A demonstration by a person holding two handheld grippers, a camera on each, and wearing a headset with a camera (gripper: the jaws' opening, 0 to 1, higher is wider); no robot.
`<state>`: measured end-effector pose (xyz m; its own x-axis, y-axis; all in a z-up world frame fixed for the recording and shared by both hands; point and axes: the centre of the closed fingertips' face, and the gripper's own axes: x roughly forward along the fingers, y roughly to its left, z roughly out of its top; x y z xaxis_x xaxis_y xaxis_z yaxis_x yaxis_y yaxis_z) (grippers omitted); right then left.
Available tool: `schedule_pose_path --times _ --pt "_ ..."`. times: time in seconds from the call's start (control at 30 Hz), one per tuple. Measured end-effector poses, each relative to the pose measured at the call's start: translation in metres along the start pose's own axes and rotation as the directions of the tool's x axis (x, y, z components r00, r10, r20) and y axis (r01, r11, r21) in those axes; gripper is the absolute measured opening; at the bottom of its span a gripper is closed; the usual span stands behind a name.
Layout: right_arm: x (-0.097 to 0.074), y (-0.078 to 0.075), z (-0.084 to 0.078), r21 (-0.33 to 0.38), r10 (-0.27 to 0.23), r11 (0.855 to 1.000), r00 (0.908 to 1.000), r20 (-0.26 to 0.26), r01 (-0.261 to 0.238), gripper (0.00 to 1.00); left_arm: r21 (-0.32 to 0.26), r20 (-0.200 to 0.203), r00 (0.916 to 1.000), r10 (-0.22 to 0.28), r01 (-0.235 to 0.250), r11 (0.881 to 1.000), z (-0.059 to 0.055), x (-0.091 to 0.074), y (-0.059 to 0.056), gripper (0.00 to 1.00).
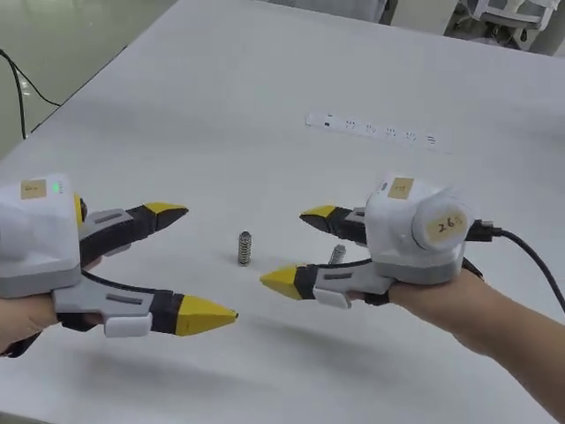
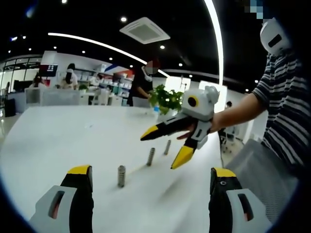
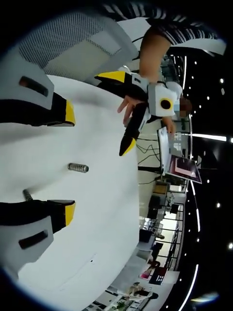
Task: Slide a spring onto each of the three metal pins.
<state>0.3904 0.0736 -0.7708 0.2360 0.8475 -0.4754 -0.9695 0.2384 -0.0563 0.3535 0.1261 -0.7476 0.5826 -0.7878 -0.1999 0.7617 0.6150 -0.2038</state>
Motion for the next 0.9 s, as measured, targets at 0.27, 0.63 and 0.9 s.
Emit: schedule_pose_path --times 0.27,0.63,0.9 --pt "-0.025 -0.001 -0.015 0.057 -0.052 0.997 0.9976 0.044 0.050 0.74 0.000 -0.008 1.0000 -0.006 0.006 1.000 0.000 0.006 -0.002 0.98" --pt "-0.062 -0.007 -0.020 0.136 -0.155 0.981 0.9802 0.123 0.138 0.98 0.002 -0.018 0.9998 -0.006 0.006 1.000 -0.001 0.006 -0.002 0.98" --pt "-0.093 -0.018 -0.043 0.174 -0.230 0.962 0.9691 0.089 0.212 0.99 0.000 -0.021 0.9998 0.002 -0.002 1.000 -0.002 0.005 -0.001 0.98"
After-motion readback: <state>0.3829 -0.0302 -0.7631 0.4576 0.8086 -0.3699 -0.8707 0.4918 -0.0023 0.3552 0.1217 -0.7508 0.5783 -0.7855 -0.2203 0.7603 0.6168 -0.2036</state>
